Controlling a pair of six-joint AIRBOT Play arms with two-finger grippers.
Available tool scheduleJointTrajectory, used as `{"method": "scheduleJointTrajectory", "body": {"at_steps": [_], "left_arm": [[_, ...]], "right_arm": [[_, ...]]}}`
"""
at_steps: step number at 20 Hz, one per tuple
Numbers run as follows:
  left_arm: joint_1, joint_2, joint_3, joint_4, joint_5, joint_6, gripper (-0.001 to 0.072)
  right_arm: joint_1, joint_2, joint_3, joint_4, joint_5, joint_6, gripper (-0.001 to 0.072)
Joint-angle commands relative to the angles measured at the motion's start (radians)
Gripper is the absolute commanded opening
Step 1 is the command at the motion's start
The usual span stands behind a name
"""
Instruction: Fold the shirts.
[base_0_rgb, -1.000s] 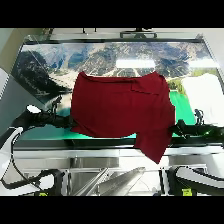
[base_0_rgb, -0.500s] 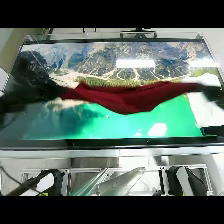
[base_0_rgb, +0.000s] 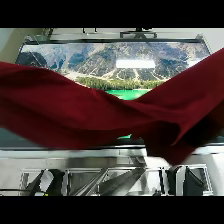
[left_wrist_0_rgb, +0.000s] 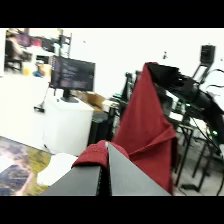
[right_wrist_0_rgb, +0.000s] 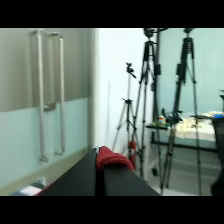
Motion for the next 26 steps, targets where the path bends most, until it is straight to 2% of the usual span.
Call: {"method": "scheduleJointTrajectory", "body": {"at_steps": [1,4,7,10,13,16,18,22,26], "left_arm": [[0.002,-0.058,-0.070,0.071,0.014,-0.018,0.0026],[-0.169,-0.184,-0.173,0.315,0.066,0.001,0.0026],[-0.273,-0.345,-0.249,0.559,0.195,0.042,0.0023],[-0.338,-0.562,-0.246,0.716,0.317,0.055,0.0024],[-0.377,-0.796,-0.122,0.739,0.333,0.063,0.0021],[-0.403,-0.999,0.065,0.739,0.347,0.023,0.0021],[-0.418,-1.112,0.203,0.740,0.357,-0.015,0.0021],[-0.441,-1.268,0.426,0.741,0.376,-0.097,0.0020],[-0.445,-1.332,0.549,0.772,0.374,-0.155,0.0011]], "right_arm": [[0.021,-0.076,0.010,-0.116,0.037,0.023,0.0020],[0.170,-0.196,-0.104,-0.198,0.056,-0.010,0.0021],[0.351,-0.341,-0.258,-0.395,-0.062,-0.011,0.0020],[0.459,-0.543,-0.375,-0.441,-0.192,-0.046,0.0020],[0.527,-0.789,-0.378,-0.385,-0.290,-0.117,0.0020],[0.534,-1.004,-0.325,-0.136,-0.307,-0.255,0.0020],[0.534,-1.110,-0.266,-0.018,-0.302,-0.306,0.0020],[0.535,-1.249,-0.145,-0.009,-0.273,-0.297,0.0020],[0.513,-1.265,-0.137,-0.056,-0.274,-0.296,0.0020]]}}
